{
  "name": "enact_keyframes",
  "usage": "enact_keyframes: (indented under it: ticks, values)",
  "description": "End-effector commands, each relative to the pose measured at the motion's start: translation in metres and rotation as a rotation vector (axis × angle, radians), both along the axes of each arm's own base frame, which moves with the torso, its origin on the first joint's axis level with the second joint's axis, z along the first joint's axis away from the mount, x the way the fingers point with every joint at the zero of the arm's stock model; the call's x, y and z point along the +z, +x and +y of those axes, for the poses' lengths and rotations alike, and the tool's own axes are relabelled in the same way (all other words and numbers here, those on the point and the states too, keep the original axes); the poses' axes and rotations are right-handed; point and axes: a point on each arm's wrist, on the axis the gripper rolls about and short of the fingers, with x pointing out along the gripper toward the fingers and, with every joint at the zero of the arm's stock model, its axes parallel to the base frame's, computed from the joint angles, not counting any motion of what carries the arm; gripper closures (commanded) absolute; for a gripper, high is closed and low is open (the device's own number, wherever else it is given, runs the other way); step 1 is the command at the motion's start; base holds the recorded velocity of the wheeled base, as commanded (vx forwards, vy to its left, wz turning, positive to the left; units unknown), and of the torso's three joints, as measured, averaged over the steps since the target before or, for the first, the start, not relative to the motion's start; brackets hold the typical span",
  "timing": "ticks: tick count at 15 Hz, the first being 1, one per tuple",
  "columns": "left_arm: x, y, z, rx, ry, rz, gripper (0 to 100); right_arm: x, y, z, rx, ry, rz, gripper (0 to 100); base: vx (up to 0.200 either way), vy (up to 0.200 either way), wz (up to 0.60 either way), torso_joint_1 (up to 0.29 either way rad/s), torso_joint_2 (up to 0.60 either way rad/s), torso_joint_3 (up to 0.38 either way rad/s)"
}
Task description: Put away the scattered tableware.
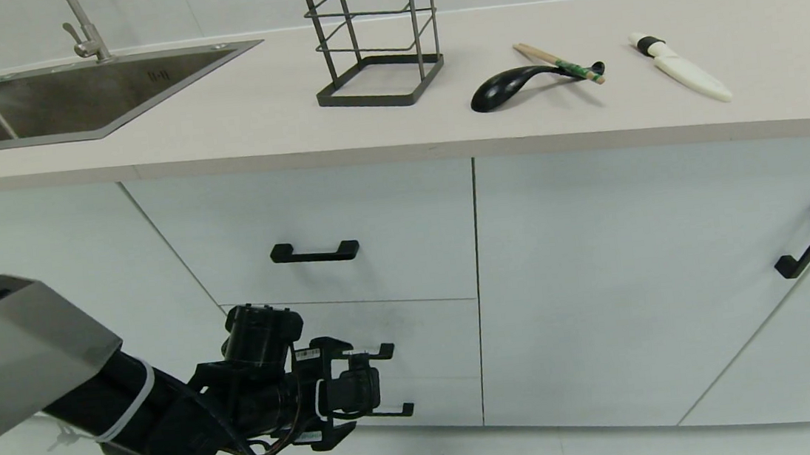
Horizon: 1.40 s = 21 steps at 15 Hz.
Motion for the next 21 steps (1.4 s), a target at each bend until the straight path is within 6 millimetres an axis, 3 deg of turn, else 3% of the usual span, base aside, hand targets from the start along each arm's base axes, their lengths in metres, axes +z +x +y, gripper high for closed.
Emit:
enact_keyframes:
  ticks: [1,21]
  values:
    - [-0.005,0.002,0.001,0.004,0.003,0.01,0,0.0,0.0,0.0,0.0,0.0,0.0,100,0.0,0.0,0.0,0.0,0.0,0.0]
    - [-0.036,0.026,-0.012,0.015,-0.027,0.009,0,0.0,0.0,0.0,-0.003,0.0,-0.002,100,0.0,0.0,0.0,0.0,0.0,0.0]
